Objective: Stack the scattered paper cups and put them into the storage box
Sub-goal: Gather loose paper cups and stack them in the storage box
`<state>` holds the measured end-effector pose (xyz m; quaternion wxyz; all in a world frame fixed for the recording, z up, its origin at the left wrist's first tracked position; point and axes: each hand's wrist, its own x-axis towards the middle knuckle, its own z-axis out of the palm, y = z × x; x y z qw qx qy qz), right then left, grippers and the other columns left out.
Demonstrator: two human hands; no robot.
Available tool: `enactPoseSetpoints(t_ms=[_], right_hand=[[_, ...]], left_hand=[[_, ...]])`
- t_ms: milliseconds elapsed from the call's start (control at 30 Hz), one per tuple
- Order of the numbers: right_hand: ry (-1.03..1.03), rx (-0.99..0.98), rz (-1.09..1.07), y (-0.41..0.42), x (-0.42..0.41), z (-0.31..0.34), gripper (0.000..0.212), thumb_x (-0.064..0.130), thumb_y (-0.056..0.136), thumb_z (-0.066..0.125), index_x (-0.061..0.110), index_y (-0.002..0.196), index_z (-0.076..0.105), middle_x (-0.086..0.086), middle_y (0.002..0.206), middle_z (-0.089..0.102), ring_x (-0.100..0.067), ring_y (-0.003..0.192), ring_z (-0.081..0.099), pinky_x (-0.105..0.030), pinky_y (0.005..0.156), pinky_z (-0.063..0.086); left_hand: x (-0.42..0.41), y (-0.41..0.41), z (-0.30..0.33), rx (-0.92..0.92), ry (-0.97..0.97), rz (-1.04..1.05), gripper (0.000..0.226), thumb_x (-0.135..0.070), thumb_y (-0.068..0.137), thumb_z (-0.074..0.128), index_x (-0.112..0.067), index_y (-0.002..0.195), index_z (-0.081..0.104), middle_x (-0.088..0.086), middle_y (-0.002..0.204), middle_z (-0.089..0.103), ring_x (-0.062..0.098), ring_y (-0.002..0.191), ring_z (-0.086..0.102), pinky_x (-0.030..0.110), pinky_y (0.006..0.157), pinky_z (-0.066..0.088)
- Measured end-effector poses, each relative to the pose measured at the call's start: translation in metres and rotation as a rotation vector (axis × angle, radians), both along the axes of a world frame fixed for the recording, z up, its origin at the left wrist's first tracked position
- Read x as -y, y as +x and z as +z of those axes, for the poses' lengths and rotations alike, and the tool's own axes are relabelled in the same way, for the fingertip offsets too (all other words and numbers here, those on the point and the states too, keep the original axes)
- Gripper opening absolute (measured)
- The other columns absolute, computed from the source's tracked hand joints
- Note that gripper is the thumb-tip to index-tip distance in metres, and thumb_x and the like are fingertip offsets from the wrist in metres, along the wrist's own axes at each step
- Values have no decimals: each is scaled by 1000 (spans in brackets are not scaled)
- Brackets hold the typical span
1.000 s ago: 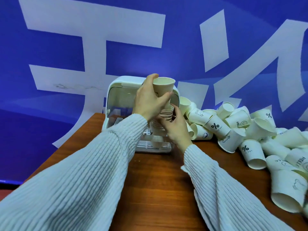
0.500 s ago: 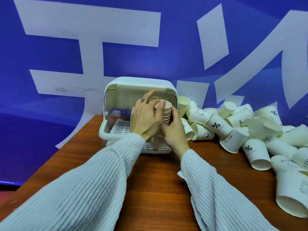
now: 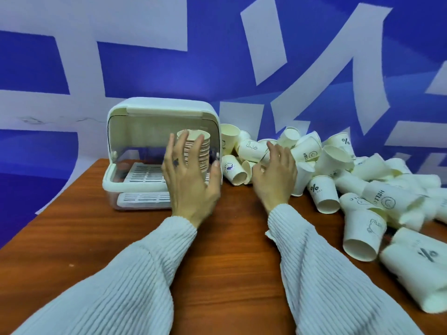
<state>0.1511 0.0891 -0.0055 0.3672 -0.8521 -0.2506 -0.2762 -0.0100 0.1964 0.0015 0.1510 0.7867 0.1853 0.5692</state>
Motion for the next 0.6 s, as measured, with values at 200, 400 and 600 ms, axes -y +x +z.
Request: enactPoseSetpoints(t_ms=[200, 400, 600], right_hand=[[-294, 77, -184, 48, 21, -25, 73, 29, 93, 62, 20, 160, 33, -14, 160, 43, -35, 156, 22, -56, 128, 6], [131, 55, -83, 17, 20, -11, 76, 39, 80, 66, 21, 151, 43, -10, 134, 57, -32, 127, 50, -50, 117, 33], [392, -56, 525, -38, 16, -19, 72, 35, 83, 60, 21, 150, 40, 2, 125, 54, -8, 109, 54, -29, 95, 48]], left_hand=[[30, 4, -34, -206, 171, -238, 62, -34, 90, 64, -23, 148, 46, 3, 159, 34, 24, 154, 20, 44, 122, 24], [29, 0, -36, -251, -82, -412, 56, -34, 94, 58, -21, 147, 46, -4, 149, 42, 15, 136, 47, 43, 110, 44], [28, 0, -31, -193, -584, -592, 68, -46, 99, 60, -34, 157, 27, -4, 140, 60, -4, 114, 63, 16, 98, 48]])
